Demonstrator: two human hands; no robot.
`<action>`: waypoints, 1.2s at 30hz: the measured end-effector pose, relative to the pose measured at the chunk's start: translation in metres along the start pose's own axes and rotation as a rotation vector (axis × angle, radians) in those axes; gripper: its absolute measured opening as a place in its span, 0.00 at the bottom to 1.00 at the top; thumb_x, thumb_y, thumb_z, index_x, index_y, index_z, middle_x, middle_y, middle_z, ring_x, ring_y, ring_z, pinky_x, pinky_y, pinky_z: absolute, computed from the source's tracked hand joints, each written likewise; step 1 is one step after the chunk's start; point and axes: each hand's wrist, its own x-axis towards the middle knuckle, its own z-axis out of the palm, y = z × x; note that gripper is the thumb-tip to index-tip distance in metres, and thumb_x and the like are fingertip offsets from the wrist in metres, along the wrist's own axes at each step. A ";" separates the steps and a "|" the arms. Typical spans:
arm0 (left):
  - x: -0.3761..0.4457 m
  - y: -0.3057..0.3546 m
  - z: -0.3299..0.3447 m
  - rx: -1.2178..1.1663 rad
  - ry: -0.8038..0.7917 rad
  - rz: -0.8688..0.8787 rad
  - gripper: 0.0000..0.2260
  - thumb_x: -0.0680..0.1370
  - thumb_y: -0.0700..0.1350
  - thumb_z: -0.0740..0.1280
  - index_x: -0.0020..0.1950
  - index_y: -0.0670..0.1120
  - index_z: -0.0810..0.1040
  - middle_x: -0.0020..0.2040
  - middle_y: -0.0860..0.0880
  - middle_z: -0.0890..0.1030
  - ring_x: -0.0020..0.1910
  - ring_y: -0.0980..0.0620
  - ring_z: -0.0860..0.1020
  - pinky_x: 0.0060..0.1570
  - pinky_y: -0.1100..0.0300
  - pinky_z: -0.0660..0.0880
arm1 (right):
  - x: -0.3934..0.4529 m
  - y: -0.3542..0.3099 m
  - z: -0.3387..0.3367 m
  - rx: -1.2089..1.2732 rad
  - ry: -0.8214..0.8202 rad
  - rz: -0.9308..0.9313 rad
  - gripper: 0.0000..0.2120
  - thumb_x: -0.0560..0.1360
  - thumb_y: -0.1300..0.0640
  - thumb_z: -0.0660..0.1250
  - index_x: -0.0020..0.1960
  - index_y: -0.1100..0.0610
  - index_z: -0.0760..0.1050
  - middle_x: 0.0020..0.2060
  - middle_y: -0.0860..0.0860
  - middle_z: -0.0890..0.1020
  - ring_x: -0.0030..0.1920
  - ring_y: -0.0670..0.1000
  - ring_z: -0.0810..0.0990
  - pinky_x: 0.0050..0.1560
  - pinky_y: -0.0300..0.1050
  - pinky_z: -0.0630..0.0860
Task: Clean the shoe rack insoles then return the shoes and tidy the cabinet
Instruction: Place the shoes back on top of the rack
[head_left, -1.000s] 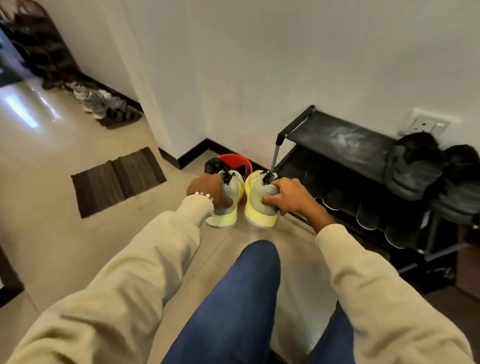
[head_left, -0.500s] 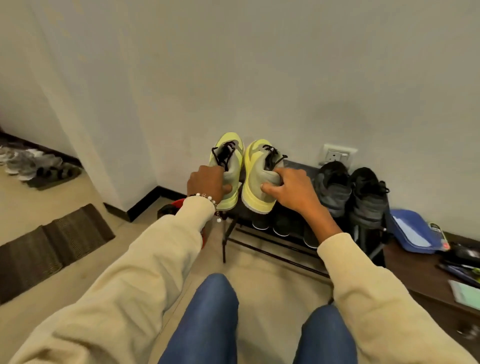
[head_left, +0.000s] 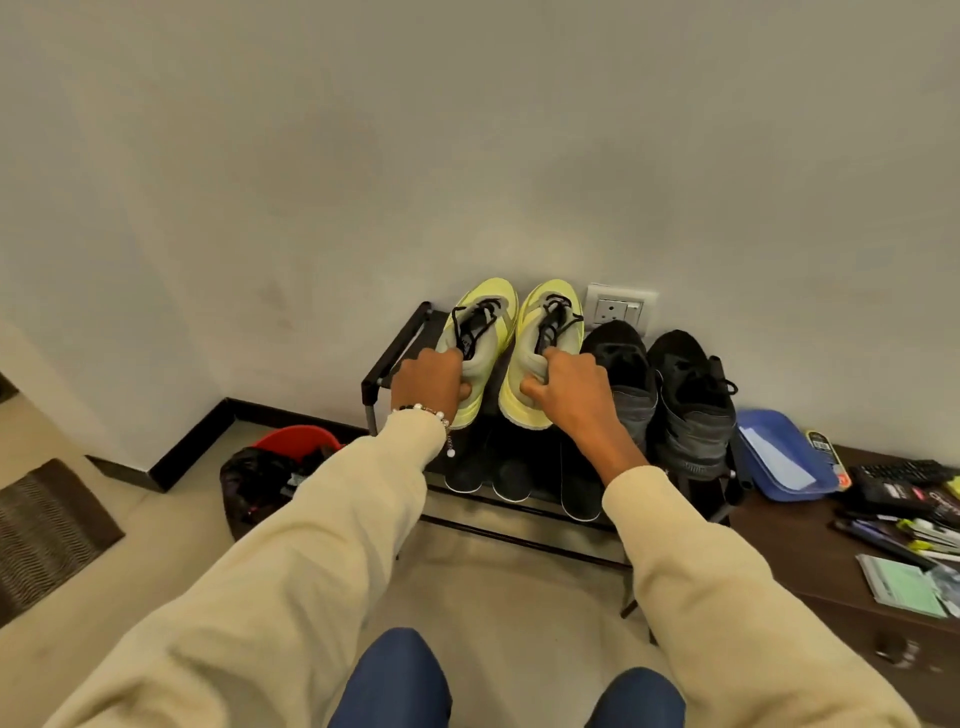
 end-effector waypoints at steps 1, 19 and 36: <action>0.003 0.002 0.003 0.006 0.003 -0.004 0.13 0.78 0.50 0.66 0.58 0.44 0.75 0.51 0.42 0.79 0.49 0.41 0.79 0.41 0.54 0.71 | 0.004 0.002 0.005 -0.010 0.000 0.003 0.15 0.74 0.48 0.64 0.51 0.60 0.73 0.45 0.59 0.79 0.47 0.60 0.78 0.41 0.47 0.68; 0.033 0.019 0.021 -0.015 -0.079 0.024 0.14 0.78 0.48 0.66 0.61 0.43 0.75 0.55 0.40 0.78 0.53 0.39 0.78 0.43 0.54 0.71 | 0.013 0.011 0.038 -0.055 -0.035 0.060 0.20 0.74 0.50 0.64 0.61 0.60 0.69 0.52 0.62 0.78 0.51 0.65 0.77 0.43 0.50 0.72; -0.001 0.019 -0.008 -0.209 -0.112 -0.031 0.23 0.77 0.47 0.68 0.69 0.44 0.65 0.60 0.39 0.77 0.59 0.38 0.75 0.56 0.46 0.75 | -0.008 0.010 -0.002 0.203 -0.167 0.166 0.25 0.75 0.52 0.68 0.67 0.59 0.63 0.59 0.62 0.72 0.58 0.63 0.74 0.56 0.54 0.73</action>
